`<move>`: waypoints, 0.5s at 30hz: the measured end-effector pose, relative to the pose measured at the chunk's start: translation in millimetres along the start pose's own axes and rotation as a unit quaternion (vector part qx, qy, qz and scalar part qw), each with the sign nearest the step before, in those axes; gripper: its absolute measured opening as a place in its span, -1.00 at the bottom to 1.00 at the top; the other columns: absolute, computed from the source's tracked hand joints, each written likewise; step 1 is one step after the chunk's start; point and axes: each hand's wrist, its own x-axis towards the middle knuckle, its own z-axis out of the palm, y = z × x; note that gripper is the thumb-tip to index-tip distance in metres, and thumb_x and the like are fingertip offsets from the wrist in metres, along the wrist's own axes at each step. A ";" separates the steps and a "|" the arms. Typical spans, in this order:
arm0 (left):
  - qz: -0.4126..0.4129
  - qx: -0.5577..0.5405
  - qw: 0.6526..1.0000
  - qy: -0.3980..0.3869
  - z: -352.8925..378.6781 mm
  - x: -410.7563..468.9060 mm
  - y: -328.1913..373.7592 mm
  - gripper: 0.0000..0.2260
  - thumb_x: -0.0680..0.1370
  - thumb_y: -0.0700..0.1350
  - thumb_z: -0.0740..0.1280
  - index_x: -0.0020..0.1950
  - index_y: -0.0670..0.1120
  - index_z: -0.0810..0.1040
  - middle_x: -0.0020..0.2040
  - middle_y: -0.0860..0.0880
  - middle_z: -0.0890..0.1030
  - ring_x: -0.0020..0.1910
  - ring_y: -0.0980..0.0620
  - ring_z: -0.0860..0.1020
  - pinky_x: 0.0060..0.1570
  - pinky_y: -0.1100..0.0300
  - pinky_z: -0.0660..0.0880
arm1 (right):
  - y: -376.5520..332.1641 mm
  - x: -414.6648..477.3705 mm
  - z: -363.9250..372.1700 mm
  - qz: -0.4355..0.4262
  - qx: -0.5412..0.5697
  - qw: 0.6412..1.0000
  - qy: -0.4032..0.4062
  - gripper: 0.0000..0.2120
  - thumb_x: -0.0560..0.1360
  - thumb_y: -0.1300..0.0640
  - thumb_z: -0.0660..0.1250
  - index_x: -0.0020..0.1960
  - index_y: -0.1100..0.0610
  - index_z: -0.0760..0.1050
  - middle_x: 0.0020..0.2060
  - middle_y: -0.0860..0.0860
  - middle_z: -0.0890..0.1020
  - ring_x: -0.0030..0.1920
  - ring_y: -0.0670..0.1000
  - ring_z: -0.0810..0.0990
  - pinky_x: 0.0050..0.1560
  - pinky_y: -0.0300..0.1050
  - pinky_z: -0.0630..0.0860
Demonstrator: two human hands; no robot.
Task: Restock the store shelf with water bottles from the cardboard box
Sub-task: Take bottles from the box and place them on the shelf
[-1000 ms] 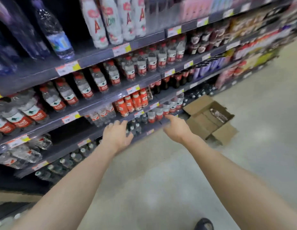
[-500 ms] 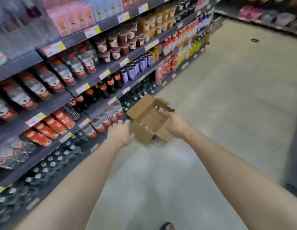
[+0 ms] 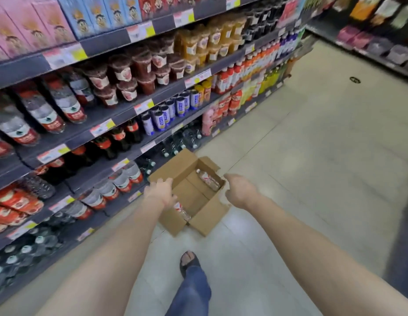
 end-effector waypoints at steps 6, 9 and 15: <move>-0.068 -0.030 0.995 -0.072 -16.6 97.7 4.0 -0.51 0.63 0.14 0.35 0.46 -0.06 0.38 0.41 -0.20 0.45 0.40 -0.26 0.49 0.34 -0.16 0.49 | 4.8 134.5 -35.9 -0.026 -0.034 0.996 -0.082 -0.54 0.58 0.14 0.19 0.47 -0.02 0.39 0.35 0.06 0.54 0.32 0.17 0.54 0.28 -0.02 0.50; -0.087 -0.052 0.992 -0.078 -25.5 137.5 6.8 -0.53 0.63 0.13 0.35 0.46 -0.04 0.38 0.41 -0.20 0.46 0.42 -0.25 0.46 0.38 -0.15 0.41 | 8.8 200.6 -43.7 -0.020 -0.024 0.994 -0.105 -0.55 0.58 0.08 0.23 0.47 -0.02 0.40 0.28 0.10 0.59 0.26 0.19 0.58 0.24 -0.02 0.53; -0.204 -0.157 0.962 -0.093 7.2 210.6 8.9 -0.52 0.65 0.13 0.28 0.52 -0.04 0.37 0.39 -0.18 0.50 0.38 -0.22 0.48 0.32 -0.04 0.44 | 23.5 345.0 -27.5 -0.028 -0.064 0.985 -0.161 -0.67 0.58 0.06 0.30 0.32 0.08 0.53 0.18 0.12 0.66 0.18 0.19 0.63 0.20 0.01 0.57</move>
